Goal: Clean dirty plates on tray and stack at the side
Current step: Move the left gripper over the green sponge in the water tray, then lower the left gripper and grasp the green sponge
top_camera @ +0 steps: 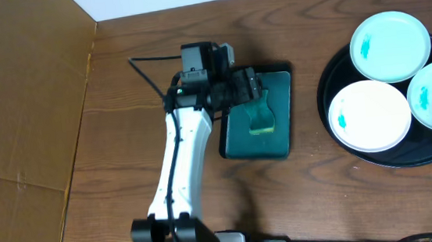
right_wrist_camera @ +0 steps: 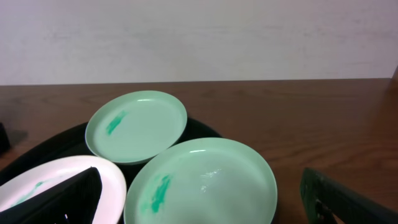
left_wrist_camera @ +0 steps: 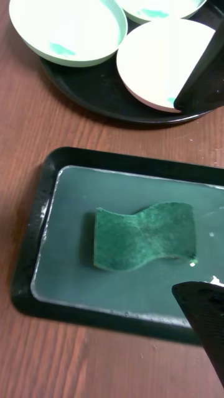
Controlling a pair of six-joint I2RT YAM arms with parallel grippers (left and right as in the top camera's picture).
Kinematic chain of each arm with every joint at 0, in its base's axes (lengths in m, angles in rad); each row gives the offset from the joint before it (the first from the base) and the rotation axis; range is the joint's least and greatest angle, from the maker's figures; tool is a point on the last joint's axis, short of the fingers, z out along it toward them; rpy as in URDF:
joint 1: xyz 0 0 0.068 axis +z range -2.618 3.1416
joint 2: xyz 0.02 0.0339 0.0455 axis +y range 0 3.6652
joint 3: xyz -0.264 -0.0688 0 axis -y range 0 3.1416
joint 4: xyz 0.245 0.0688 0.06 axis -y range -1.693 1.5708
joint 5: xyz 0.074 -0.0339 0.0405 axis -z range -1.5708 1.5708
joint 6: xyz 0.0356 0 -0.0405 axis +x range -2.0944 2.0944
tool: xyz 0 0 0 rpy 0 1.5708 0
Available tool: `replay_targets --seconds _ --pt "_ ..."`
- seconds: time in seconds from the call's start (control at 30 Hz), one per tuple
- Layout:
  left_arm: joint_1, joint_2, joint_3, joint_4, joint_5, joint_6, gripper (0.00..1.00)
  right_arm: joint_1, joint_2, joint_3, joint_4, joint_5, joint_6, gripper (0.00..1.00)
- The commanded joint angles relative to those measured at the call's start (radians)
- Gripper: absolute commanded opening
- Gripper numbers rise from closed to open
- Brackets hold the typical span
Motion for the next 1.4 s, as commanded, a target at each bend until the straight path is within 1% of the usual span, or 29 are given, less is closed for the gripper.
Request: replay_targets --seconds 0.0,0.03,0.1,0.23,0.33,0.4,0.47,0.87,0.97,1.1,1.13,1.23,1.37 --pt "-0.005 0.065 0.021 0.010 0.008 -0.038 0.86 -0.006 -0.003 -0.004 -0.001 0.002 -0.012 0.99" --pt "-0.005 0.092 0.021 0.009 -0.029 -0.082 0.86 -0.006 -0.003 -0.004 -0.001 0.002 -0.012 0.99" --pt "-0.011 0.120 0.021 0.009 -0.073 -0.117 0.86 -0.006 -0.003 -0.004 -0.001 0.002 -0.012 0.99" --pt "-0.045 0.176 0.021 0.017 -0.163 -0.129 0.86 -0.006 -0.003 -0.004 -0.001 0.002 -0.012 0.99" --pt "-0.087 0.211 0.021 0.031 -0.290 -0.183 0.86 -0.006 -0.003 -0.004 -0.001 0.002 -0.012 0.99" --pt "-0.111 0.237 0.021 0.053 -0.374 -0.197 0.86 -0.006 -0.003 -0.004 -0.001 0.002 -0.012 0.99" --pt "-0.129 0.268 0.020 0.085 -0.408 -0.196 0.86 -0.006 -0.003 -0.004 -0.001 0.002 -0.012 0.99" --pt "-0.139 0.418 0.021 0.144 -0.402 -0.196 0.85 -0.006 -0.003 -0.004 -0.001 0.002 -0.012 0.99" --pt "-0.139 0.433 0.020 0.149 -0.402 -0.196 0.81 -0.006 -0.003 -0.004 -0.001 0.002 -0.012 0.99" --pt "-0.139 0.447 0.020 0.168 -0.382 -0.195 0.80 -0.006 -0.003 -0.004 -0.001 0.002 -0.012 0.99" --pt "-0.139 0.449 0.020 0.173 -0.374 -0.192 0.76 -0.006 -0.003 -0.004 -0.001 0.002 -0.012 0.99" --pt "-0.139 0.450 0.020 0.181 -0.334 -0.192 0.72 -0.006 -0.003 -0.004 -0.001 0.002 -0.012 0.99" --pt "-0.139 0.450 0.020 0.185 -0.307 -0.192 0.72 -0.006 -0.003 -0.004 -0.001 0.002 -0.012 0.99"
